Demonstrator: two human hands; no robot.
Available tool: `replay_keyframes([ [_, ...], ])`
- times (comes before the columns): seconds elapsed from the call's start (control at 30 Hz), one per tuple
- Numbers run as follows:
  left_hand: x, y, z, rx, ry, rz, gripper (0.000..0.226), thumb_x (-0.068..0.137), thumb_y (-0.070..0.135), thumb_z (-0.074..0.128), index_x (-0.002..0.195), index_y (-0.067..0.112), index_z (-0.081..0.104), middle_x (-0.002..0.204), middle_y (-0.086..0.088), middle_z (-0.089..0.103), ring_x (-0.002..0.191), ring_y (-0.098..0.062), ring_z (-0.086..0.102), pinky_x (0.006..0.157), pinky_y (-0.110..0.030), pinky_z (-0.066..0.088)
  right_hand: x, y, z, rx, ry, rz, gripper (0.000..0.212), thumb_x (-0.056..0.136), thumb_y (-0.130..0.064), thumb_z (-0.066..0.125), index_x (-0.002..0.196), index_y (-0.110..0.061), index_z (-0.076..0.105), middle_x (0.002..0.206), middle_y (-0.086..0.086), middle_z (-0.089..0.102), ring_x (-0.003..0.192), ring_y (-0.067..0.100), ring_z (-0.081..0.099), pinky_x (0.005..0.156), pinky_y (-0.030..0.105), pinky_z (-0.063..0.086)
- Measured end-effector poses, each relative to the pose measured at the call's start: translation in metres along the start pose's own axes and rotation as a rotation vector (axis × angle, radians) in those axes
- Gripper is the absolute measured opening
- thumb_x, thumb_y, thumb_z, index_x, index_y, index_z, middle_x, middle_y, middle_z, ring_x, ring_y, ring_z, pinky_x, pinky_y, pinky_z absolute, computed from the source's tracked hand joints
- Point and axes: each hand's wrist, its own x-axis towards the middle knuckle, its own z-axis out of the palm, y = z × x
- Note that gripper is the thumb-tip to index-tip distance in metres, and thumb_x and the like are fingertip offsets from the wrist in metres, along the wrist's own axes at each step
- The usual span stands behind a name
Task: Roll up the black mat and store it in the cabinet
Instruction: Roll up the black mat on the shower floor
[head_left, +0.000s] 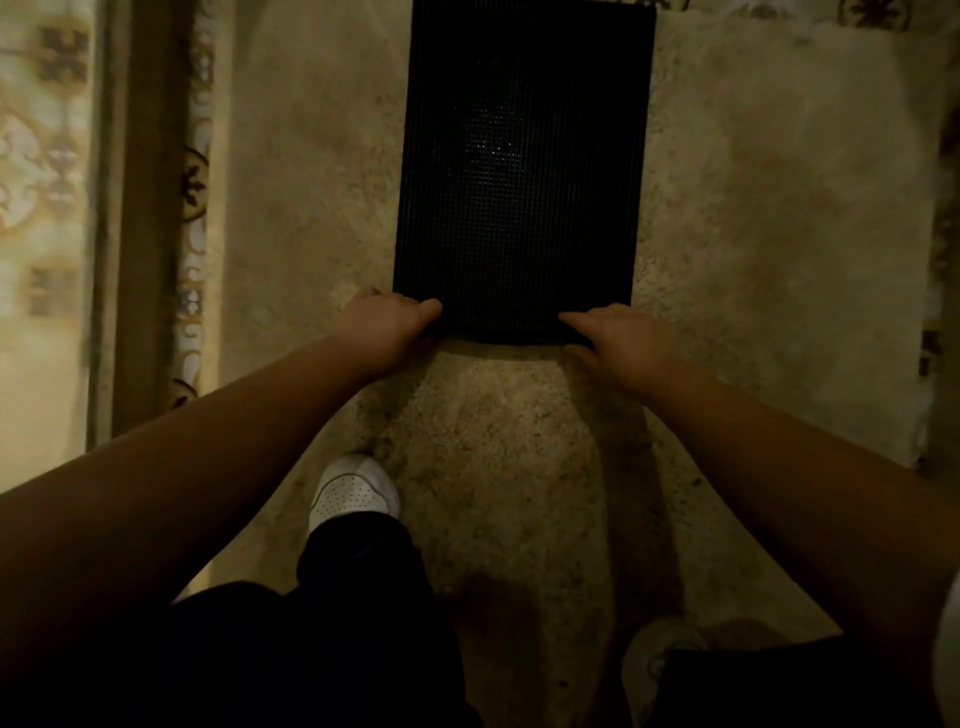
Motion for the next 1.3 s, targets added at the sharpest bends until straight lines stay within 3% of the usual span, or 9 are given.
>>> replay_keyframes([
  [0.23,0.008,-0.001,-0.002,-0.013,0.046,-0.031,0.025,0.091,0.022,0.054,0.116,0.020,0.052,0.091,-0.008,0.064,0.082,-0.030,0.061,0.077,-0.040,0.047,0.009,-0.002,-0.006,0.142,0.049,0.110,0.038,0.094,-0.032,0.055,0.130,-0.020,0.054,0.115,0.012,0.066,0.102,0.033,0.061,0.078,0.043,0.053],
  [0.43,0.020,-0.003,-0.006,-0.033,0.137,-0.092,0.022,0.086,0.019,0.058,0.108,0.017,0.059,0.098,-0.011,0.062,0.092,-0.033,0.059,0.073,-0.042,0.049,0.008,-0.007,-0.001,0.233,0.184,0.197,0.019,0.091,-0.027,0.061,0.105,-0.015,0.061,0.101,0.008,0.062,0.094,0.029,0.057,0.076,0.044,0.050],
  [0.57,0.022,-0.001,-0.005,0.038,0.214,-0.090,0.034,0.085,0.017,0.061,0.118,0.019,0.057,0.114,-0.010,0.056,0.105,-0.033,0.052,0.083,-0.047,0.046,0.009,-0.009,0.001,0.111,0.295,0.255,0.021,0.089,-0.032,0.063,0.103,-0.016,0.062,0.102,0.008,0.058,0.095,0.029,0.051,0.076,0.041,0.045],
  [0.8,0.023,0.004,-0.005,0.119,0.131,-0.034,0.029,0.088,0.018,0.054,0.115,0.018,0.063,0.108,-0.005,0.063,0.096,-0.029,0.058,0.075,-0.040,0.053,0.016,-0.009,0.005,0.045,0.264,0.262,0.024,0.094,-0.033,0.054,0.107,-0.020,0.069,0.102,0.005,0.063,0.096,0.029,0.053,0.081,0.041,0.043],
  [0.97,0.015,0.013,0.008,0.191,0.134,-0.049,0.045,0.088,0.020,0.053,0.131,0.009,0.049,0.119,-0.010,0.060,0.098,-0.032,0.059,0.071,-0.040,0.053,-0.001,-0.004,0.010,-0.073,0.252,0.112,0.030,0.092,-0.042,0.054,0.095,-0.016,0.068,0.092,0.004,0.064,0.085,0.027,0.057,0.065,0.035,0.045],
  [1.03,0.013,0.012,0.010,0.209,0.132,-0.042,0.044,0.086,0.019,0.057,0.129,0.009,0.050,0.119,-0.011,0.060,0.099,-0.032,0.059,0.070,-0.039,0.051,-0.007,-0.001,0.012,-0.128,0.224,0.059,0.033,0.087,-0.044,0.060,0.106,-0.018,0.066,0.101,0.004,0.065,0.091,0.028,0.057,0.068,0.036,0.044],
  [1.13,0.016,0.012,0.005,0.235,0.127,-0.047,0.023,0.084,0.016,0.059,0.105,0.013,0.054,0.100,-0.008,0.063,0.087,-0.029,0.060,0.058,-0.034,0.042,-0.007,0.006,0.013,-0.183,0.162,0.024,0.045,0.087,-0.026,0.062,0.131,-0.018,0.057,0.125,0.005,0.062,0.111,0.031,0.052,0.085,0.042,0.041],
  [1.23,0.017,0.013,0.002,0.241,0.121,-0.041,0.017,0.084,0.017,0.057,0.100,0.013,0.055,0.095,-0.007,0.064,0.085,-0.029,0.060,0.058,-0.032,0.036,-0.003,0.006,0.008,-0.235,0.129,0.013,0.047,0.088,-0.020,0.060,0.135,-0.017,0.053,0.129,0.005,0.060,0.114,0.030,0.051,0.086,0.042,0.041],
  [1.3,0.016,0.013,0.003,0.244,0.125,-0.028,0.017,0.085,0.016,0.056,0.101,0.013,0.057,0.096,-0.008,0.065,0.089,-0.030,0.060,0.063,-0.034,0.041,0.000,0.005,0.003,-0.251,0.102,0.004,0.044,0.089,-0.019,0.056,0.133,-0.016,0.053,0.127,0.005,0.061,0.110,0.029,0.054,0.082,0.039,0.044],
])
